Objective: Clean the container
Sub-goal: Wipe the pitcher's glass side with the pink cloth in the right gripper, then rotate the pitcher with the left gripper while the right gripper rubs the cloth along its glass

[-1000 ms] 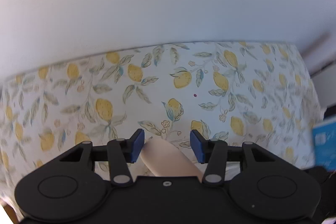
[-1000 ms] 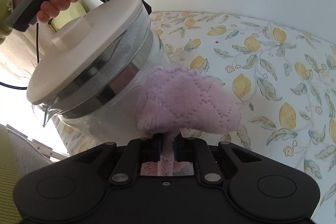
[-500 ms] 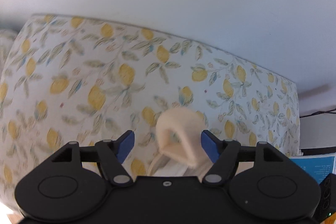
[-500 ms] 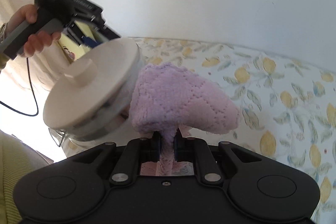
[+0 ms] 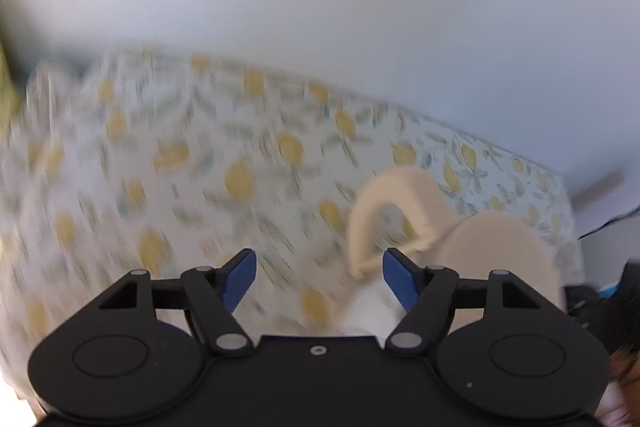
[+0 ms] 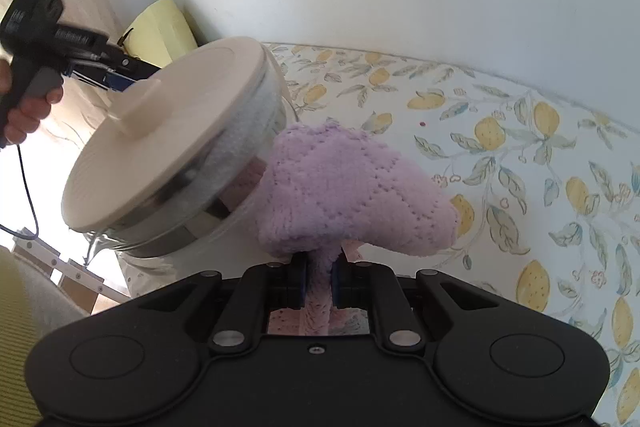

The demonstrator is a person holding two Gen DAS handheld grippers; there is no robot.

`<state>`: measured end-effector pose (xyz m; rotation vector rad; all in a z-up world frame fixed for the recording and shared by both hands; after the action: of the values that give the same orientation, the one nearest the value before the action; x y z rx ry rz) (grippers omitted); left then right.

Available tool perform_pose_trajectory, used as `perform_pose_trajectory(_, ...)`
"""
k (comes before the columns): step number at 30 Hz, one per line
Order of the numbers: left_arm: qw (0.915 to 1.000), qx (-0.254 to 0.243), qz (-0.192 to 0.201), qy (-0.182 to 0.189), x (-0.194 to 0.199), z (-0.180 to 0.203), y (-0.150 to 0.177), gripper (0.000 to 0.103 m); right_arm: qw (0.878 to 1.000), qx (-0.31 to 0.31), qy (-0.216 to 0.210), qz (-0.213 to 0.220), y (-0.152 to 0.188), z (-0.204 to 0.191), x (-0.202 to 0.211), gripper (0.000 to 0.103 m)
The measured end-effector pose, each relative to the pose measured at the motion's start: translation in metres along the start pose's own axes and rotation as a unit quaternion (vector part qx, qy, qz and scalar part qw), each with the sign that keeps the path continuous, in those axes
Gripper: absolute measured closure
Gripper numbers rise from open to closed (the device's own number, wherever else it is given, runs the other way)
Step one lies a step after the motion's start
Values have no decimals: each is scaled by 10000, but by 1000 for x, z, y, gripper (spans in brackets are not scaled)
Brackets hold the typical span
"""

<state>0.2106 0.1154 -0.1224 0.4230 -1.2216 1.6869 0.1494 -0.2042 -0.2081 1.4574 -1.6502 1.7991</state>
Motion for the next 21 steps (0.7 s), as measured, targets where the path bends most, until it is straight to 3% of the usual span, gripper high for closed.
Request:
perform_pose_trajectory(4,9968,-759,207,145,-4,-14,4,31,10000,4,-2,-19,2,-3,1,88)
perform_pose_trajectory(7,9816,-1883,297,129,-12,-11,5,31,9999,70,-74,-31,3,-6,3,88)
perform_pose_trajectory(9,9710,-2383,142,158,-26,-2,7,31,9998,95,-145,-36,4,-9,8,88)
perform_pose_trajectory(12,9572,-2860,-95,436,-51,2,2,31,9995,-133,-273,-78,5,-9,13,88)
perform_pose_trajectory(16,9372,-3396,-73,789,-78,6,-3,34,9998,-96,-165,-103,6,-20,21,88)
perform_pose_trajectory(17,9312,-3533,-56,895,-86,6,-5,39,9998,-69,-126,-111,7,-23,23,88)
perform_pose_trajectory(18,9291,-3576,-64,936,-90,6,-5,45,9998,-74,-100,-126,7,-24,24,88)
perform_pose_trajectory(21,9199,-3774,-169,1054,-105,2,-6,45,9998,-85,-1,-205,9,-26,23,88)
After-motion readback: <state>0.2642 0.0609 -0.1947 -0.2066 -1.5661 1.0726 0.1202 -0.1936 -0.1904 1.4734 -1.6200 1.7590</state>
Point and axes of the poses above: each gripper's, at about its wrist camera, not at the fingertips, and x roughly against the way its jaws point, z to its right, y to its underside, the point moved 5 cm from there along -x, roughly the way its jaws point, and after that the axes turned 14 degrees about y, right-handed, at the moved point
